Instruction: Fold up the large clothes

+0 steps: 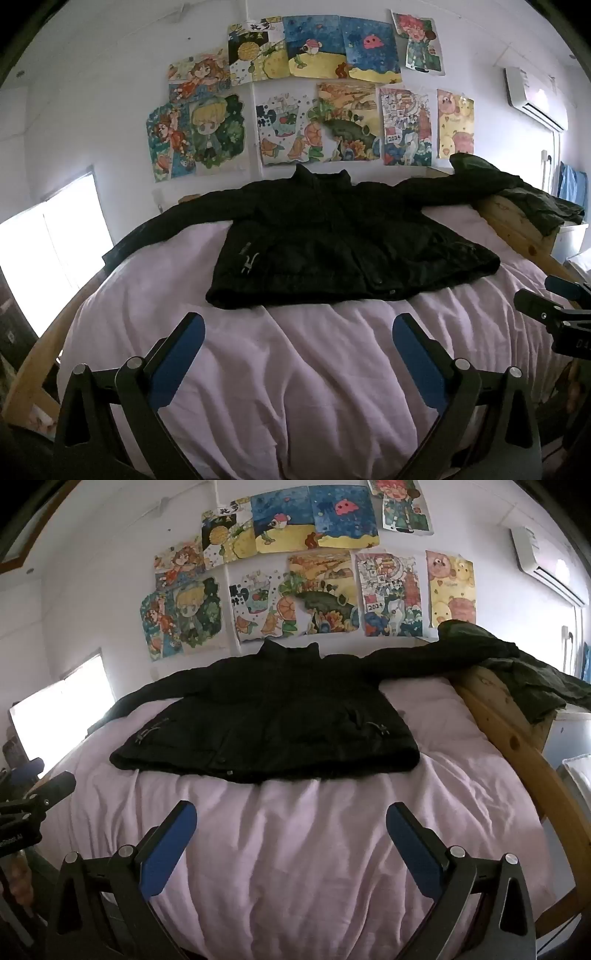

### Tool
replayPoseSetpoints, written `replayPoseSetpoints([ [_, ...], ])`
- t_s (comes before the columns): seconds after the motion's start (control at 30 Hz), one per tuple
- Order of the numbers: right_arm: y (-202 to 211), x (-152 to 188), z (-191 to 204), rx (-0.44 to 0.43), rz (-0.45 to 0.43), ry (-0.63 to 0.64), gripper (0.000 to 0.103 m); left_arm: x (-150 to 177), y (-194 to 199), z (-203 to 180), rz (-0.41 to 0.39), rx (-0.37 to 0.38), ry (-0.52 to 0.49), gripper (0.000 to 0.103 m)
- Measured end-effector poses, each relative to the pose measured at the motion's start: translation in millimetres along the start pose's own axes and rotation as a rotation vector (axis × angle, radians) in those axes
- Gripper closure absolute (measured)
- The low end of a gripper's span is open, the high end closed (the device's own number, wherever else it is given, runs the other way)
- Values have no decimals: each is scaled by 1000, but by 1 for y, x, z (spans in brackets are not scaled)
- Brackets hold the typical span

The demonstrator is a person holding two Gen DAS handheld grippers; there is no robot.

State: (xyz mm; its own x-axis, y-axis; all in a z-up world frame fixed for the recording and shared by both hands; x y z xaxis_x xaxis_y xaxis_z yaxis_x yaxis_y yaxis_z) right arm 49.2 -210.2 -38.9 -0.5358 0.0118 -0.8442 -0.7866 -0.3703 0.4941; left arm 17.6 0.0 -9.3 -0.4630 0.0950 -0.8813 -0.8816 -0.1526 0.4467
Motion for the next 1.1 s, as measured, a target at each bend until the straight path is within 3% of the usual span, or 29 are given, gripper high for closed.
replayPoseSetpoints([
  [1.1,-2,2,-1,13,14,-7,0,0,0,0,-1,-4,-9,3],
])
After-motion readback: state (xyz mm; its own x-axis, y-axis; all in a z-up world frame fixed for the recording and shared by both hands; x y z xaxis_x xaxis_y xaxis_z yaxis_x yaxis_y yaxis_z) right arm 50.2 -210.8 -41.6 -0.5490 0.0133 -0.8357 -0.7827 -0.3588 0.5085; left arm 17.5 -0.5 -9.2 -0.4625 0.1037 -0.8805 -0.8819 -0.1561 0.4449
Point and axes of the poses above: each gripper's, at about its wrist camera, not at the fingertips, and y roughly against the way its jaws point, z to its left, x to its underside, the point moved 2 cm from there along -y, roughly the way its jaws point, and after that the axes turned 9 degrees about -x, right-handed, at the moved point
